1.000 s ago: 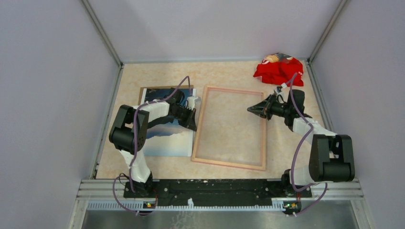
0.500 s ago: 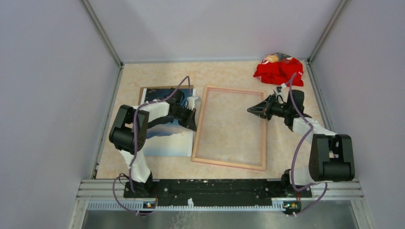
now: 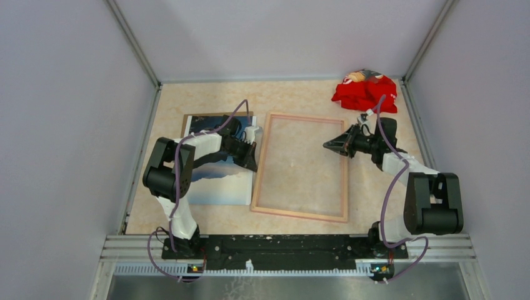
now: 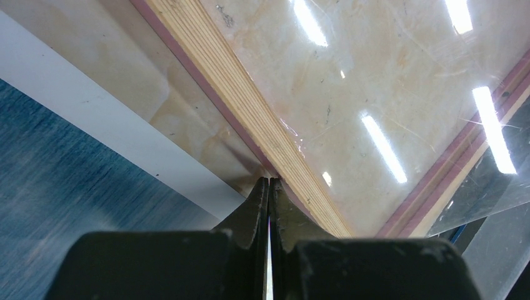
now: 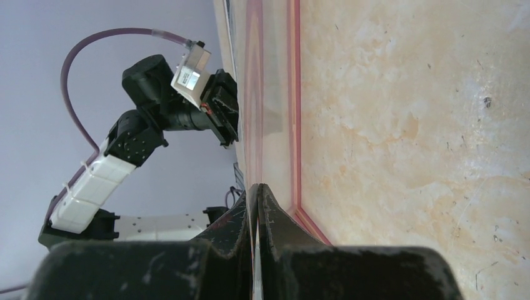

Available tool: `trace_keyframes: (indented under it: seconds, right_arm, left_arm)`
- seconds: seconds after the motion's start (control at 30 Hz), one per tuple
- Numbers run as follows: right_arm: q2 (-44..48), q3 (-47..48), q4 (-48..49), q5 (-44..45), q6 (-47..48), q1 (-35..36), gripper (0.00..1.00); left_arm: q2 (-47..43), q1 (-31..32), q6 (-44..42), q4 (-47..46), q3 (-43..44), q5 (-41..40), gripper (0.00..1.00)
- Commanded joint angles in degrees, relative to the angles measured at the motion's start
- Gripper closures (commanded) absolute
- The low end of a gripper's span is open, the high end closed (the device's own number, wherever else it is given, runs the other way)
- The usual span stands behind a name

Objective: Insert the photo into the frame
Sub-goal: Place the photo frame item in the photo frame.

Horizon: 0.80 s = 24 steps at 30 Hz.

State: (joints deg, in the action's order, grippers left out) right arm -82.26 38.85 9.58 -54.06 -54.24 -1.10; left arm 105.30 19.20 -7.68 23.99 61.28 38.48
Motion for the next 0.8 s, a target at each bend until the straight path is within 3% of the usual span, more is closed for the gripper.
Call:
trace_keyframes:
  seconds: [0.0, 0.77]
  right_arm:
    - [0.82, -1.53, 5.78, -0.1, -1.61, 0.75, 1.0]
    - [3.23, -4.26, 12.87, 4.69, -10.77, 6.76, 1.0]
  left_arm:
    - [-0.69, 0.57, -0.94, -0.61, 0.69, 1.21, 0.96]
    - [-0.54, 0.67, -1.14, -1.0, 0.16, 1.25, 0.96]
